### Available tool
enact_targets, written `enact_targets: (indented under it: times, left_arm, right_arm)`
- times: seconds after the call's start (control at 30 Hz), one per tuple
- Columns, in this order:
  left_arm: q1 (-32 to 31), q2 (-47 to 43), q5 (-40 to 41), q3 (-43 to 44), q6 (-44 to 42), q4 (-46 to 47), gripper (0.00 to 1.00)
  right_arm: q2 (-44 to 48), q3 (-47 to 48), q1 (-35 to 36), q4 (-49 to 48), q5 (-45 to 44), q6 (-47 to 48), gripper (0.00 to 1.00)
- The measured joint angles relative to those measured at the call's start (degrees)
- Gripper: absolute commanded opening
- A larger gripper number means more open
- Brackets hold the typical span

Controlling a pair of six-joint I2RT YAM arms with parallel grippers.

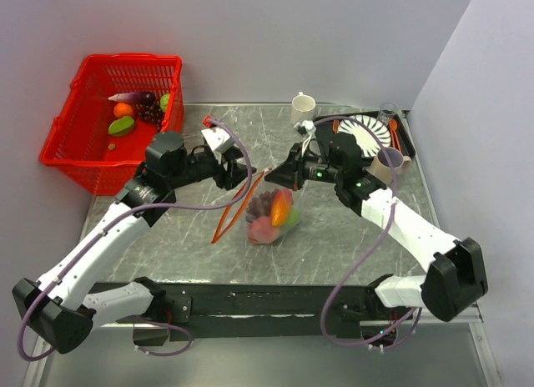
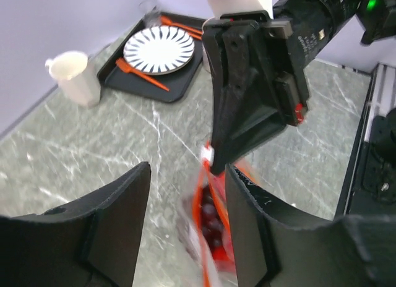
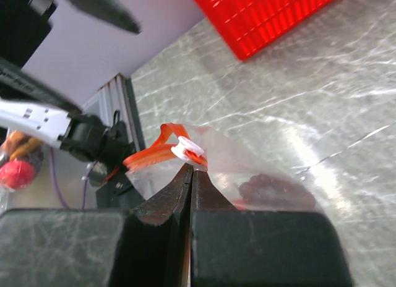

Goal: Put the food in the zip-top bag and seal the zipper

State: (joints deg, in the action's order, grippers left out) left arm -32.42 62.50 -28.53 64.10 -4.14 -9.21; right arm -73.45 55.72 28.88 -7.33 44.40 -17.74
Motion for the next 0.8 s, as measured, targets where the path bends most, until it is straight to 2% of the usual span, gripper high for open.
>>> enact_targets:
  times: [0.13, 0.37, 0.5, 0.6, 0.7, 0.8]
  left_arm:
    - [0.0, 0.44, -3.41, 0.85, -3.23, -0.44, 0.52]
    - [-0.22, 1.44, -7.72, 0.85, -5.84, -1.14, 0.53]
    - [-1.03, 1.46, -10.62, 0.85, -6.32, -1.01, 0.47]
    - [-1.97, 1.55, -12.66, 0.85, -6.58, -0.96, 0.46]
    - [-3.32, 2.34, -12.85, 0.85, -7.1, -1.09, 0.4]
    - [-4.42, 4.07, -12.5, 0.87, -7.63, -1.77, 0.39]
  right_arm:
    - [3.21, 0.59, 2.19, 4.76, -1.75, 1.42, 0.0]
    - [5.2, 1.38, 3.89, 10.23, -4.24, 3.41, 0.0]
    - [5.2, 1.68, 4.26, 12.07, -5.33, 4.0, 0.0]
    - [5.2, 2.05, 4.63, 12.94, -6.01, 4.33, 0.0]
    - [5.2, 2.27, 4.79, 13.0, -6.14, 4.57, 0.0]
    - [5.25, 2.36, 5.01, 13.05, -6.64, 4.79, 0.0]
